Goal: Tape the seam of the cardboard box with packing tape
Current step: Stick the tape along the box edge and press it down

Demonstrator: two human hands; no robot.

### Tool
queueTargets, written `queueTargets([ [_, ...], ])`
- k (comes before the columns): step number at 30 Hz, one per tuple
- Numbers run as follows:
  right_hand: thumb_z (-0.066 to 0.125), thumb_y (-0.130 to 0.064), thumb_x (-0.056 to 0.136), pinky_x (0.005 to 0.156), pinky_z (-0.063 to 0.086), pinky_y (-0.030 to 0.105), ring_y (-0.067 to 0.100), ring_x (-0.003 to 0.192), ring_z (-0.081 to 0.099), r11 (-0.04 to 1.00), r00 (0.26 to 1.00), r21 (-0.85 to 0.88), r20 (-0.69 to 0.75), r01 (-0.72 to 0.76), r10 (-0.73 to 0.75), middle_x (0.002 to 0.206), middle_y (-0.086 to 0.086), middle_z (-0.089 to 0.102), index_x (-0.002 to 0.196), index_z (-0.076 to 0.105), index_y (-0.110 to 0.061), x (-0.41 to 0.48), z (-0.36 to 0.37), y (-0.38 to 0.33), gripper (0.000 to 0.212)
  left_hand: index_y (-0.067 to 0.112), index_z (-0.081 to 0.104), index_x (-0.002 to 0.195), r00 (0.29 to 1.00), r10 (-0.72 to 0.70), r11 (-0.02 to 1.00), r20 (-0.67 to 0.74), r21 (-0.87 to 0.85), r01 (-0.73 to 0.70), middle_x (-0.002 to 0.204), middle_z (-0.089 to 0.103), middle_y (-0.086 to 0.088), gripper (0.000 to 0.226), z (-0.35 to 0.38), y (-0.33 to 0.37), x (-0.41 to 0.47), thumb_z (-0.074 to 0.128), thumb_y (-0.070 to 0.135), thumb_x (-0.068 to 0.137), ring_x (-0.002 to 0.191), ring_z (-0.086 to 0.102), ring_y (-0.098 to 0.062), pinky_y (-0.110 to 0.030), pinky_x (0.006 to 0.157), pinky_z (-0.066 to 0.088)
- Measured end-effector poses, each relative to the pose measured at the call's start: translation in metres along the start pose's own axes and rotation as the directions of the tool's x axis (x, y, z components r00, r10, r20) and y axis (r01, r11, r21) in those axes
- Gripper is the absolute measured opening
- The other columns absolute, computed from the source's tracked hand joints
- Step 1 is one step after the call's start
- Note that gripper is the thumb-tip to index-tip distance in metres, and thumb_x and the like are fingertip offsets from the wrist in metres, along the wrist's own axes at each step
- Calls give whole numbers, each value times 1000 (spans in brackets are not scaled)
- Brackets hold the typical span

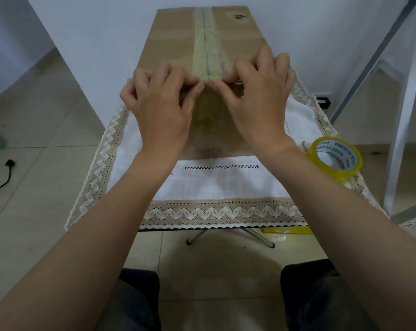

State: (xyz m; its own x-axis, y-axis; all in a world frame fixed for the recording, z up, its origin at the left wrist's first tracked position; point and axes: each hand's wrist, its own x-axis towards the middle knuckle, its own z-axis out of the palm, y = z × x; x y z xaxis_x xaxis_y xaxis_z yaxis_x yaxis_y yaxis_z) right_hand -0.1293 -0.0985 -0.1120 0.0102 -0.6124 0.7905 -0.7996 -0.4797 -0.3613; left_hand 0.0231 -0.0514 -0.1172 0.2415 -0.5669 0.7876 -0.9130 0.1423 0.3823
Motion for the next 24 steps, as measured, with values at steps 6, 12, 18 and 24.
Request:
queueTargets([
  [6, 63, -66, 90, 85, 35, 44, 37, 102, 57, 992, 994, -73, -2, 108, -108, 105, 9, 62, 95, 67, -18, -8, 0, 6, 48, 27, 70, 100, 998, 52, 999, 27, 12, -53, 103, 67, 11, 35, 0, -6, 1, 62, 60, 92, 106, 54, -23, -37, 94, 26],
  [12, 69, -64, 84, 86, 31, 43, 35, 107, 55, 966, 981, -174, 64, 189, -181, 116, 9, 61, 110, 64, -20, -14, -8, 9, 51, 24, 69, 109, 989, 123, 988, 82, 85, -130, 109, 66, 5, 46, -3, -11, -4, 61, 66, 90, 107, 54, -33, -43, 94, 31],
  [18, 69, -64, 82, 93, 37, 44, 30, 111, 46, 958, 975, -198, 111, 209, -190, 126, 8, 57, 122, 59, -25, -22, -7, 12, 56, 24, 64, 119, 979, 152, 971, 136, 165, -174, 115, 65, -2, 58, -3, -16, -7, 66, 69, 82, 108, 55, -37, -49, 95, 35],
  [24, 71, -59, 81, 104, 34, 48, 27, 116, 33, 950, 969, -204, 125, 236, -214, 132, 13, 57, 131, 57, -21, -27, -3, 17, 64, 24, 54, 127, 957, 229, 913, 181, 300, -275, 119, 62, -8, 79, -2, -22, -9, 72, 75, 69, 105, 57, -39, -52, 88, 41],
])
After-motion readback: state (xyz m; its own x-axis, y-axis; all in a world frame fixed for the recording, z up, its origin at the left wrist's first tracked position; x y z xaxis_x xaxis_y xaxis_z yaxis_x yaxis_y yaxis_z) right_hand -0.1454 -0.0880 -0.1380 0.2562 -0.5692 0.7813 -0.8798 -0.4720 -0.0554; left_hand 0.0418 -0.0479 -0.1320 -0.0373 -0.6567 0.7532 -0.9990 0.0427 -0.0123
